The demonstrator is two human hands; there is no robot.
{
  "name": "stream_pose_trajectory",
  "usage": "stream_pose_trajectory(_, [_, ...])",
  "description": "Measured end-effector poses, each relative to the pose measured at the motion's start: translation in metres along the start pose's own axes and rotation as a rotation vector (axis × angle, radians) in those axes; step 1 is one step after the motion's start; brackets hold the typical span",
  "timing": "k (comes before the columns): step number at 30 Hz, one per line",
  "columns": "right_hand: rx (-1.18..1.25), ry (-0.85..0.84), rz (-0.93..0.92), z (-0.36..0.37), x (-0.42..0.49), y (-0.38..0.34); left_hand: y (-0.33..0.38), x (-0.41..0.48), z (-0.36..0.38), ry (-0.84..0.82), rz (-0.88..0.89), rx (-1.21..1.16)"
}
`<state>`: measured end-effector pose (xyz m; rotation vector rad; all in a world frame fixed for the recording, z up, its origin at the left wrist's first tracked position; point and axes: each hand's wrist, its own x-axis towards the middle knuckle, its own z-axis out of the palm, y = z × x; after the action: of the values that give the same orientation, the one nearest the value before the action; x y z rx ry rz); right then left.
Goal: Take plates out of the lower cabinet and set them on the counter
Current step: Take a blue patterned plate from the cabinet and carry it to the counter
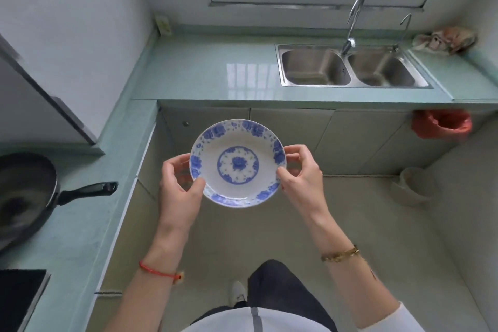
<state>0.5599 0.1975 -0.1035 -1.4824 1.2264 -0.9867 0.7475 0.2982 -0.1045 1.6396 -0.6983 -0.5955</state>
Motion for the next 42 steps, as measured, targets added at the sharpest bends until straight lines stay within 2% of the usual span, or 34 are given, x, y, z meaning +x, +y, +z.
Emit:
stream_pose_trajectory(10, [-0.061, -0.05, 0.008, 0.073, 0.215, -0.007, 0.002, 0.21, 0.057, 0.072, -0.014, -0.023])
stream_pose_trajectory(22, [-0.129, -0.237, -0.022, 0.183, 0.489, -0.014, 0.001, 0.469, 0.118, 0.242, -0.059, 0.052])
stream_pose_trajectory(32, [-0.247, -0.19, 0.041, 0.293, 0.656, 0.006, -0.044, 0.674, 0.14, 0.165, -0.109, 0.072])
stream_pose_trajectory(42, [-0.312, -0.14, 0.19, 0.411, 0.785, 0.069, -0.119, 0.849, 0.145, 0.049, -0.253, 0.1])
